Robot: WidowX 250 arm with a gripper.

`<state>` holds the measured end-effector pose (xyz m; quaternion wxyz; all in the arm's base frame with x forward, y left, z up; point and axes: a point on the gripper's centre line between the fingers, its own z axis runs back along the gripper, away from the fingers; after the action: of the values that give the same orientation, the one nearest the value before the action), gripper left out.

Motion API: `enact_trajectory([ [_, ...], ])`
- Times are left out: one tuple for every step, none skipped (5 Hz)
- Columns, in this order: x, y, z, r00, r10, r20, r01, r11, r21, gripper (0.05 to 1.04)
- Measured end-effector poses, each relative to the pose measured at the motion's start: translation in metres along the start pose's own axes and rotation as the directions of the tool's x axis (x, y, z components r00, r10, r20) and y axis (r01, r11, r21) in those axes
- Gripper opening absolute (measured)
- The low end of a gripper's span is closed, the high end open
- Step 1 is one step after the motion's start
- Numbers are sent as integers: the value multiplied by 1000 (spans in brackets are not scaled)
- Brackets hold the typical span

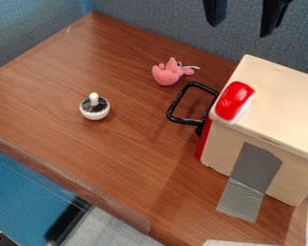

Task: Move the white object to the bottom right of the table

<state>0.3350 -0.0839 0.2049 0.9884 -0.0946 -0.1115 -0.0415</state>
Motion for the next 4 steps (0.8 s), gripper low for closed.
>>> enact_trajectory([
  [-2,0,-12,999,9,-42,-9,1000,-7,1001],
  [11,41,-10,985,150,-84,-156,985,-69,1001],
  [8,84,0,970,225,-91,-230,972,-50,1001],
  [1,125,5,965,253,-72,-252,967,16,1001],
])
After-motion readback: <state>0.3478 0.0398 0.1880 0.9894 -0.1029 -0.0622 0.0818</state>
